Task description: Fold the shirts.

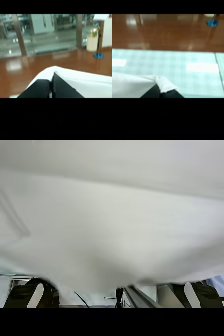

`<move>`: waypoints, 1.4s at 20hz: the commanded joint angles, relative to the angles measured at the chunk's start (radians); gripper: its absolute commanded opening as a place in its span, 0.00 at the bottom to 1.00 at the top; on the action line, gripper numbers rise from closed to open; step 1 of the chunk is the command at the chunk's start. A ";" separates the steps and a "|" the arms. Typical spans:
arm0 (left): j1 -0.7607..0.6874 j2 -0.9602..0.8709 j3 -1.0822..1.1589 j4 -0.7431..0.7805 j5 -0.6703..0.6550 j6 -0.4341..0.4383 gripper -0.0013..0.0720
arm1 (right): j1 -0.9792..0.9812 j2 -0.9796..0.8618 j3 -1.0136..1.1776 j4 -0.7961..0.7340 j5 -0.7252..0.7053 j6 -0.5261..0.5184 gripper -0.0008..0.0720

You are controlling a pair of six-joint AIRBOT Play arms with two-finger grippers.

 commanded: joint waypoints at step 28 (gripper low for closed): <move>-0.039 -1.172 -0.146 -0.375 0.117 0.050 0.06 | -0.025 -1.107 -0.345 0.491 -0.529 -0.241 0.05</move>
